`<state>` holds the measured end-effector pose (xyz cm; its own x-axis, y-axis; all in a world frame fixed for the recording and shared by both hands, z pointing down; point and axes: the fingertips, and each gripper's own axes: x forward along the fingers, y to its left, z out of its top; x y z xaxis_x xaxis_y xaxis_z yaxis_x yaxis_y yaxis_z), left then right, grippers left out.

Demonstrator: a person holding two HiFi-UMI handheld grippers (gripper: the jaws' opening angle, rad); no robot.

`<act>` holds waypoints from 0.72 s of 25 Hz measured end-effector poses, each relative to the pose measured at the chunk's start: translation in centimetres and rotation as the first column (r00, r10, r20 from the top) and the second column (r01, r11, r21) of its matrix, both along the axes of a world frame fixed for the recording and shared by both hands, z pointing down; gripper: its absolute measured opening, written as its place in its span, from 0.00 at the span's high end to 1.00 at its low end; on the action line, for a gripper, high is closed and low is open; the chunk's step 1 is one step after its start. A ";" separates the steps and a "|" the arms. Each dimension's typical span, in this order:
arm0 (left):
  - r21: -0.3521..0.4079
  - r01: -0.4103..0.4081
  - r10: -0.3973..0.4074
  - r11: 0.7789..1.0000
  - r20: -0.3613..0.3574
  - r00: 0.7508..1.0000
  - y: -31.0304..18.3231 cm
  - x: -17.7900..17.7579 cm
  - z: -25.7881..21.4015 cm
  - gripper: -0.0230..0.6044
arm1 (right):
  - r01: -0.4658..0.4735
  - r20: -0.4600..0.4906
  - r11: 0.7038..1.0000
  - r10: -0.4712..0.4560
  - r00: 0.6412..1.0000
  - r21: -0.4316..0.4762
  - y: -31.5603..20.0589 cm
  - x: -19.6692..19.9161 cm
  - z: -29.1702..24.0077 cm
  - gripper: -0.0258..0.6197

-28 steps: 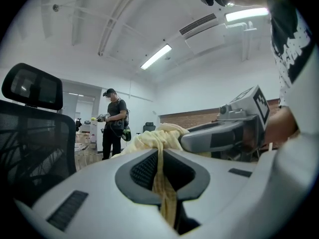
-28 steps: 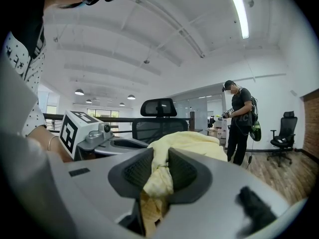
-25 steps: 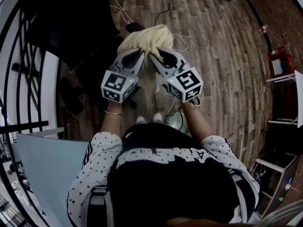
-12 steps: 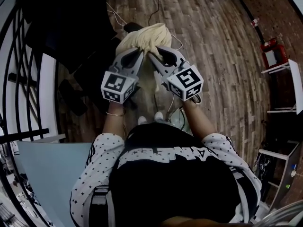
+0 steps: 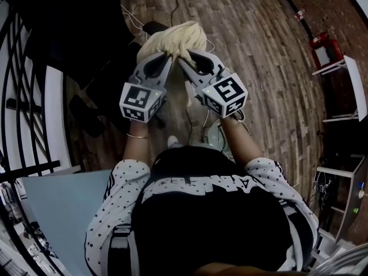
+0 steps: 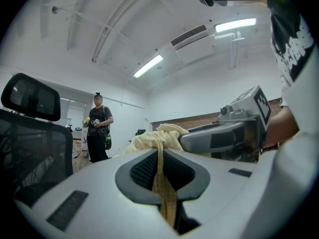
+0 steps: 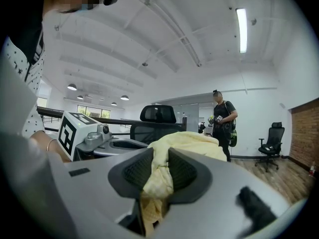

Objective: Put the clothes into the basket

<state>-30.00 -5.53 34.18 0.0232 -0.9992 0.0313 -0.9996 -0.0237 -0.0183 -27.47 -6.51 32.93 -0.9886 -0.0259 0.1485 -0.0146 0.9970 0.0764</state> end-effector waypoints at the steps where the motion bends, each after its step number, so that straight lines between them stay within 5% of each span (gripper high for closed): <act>1: 0.000 -0.002 0.002 1.000 0.004 1.000 0.0 0.3 -0.1 0.90 | -0.002 0.004 1.000 0.002 1.000 0.000 0.1 0.3 -0.1 0.81; 18: 0.032 -0.059 0.058 0.998 0.048 0.997 -1.9 11.1 -2.6 0.90 | -0.051 0.052 0.999 0.050 0.997 0.018 -1.4 11.1 -2.4 0.81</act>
<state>-18.93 -7.43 31.61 0.0809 -0.9967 0.0006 -0.9945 -0.0808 -0.0667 -16.34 -7.94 30.56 -0.9922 -0.0782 0.0967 -0.0691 0.9932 0.0940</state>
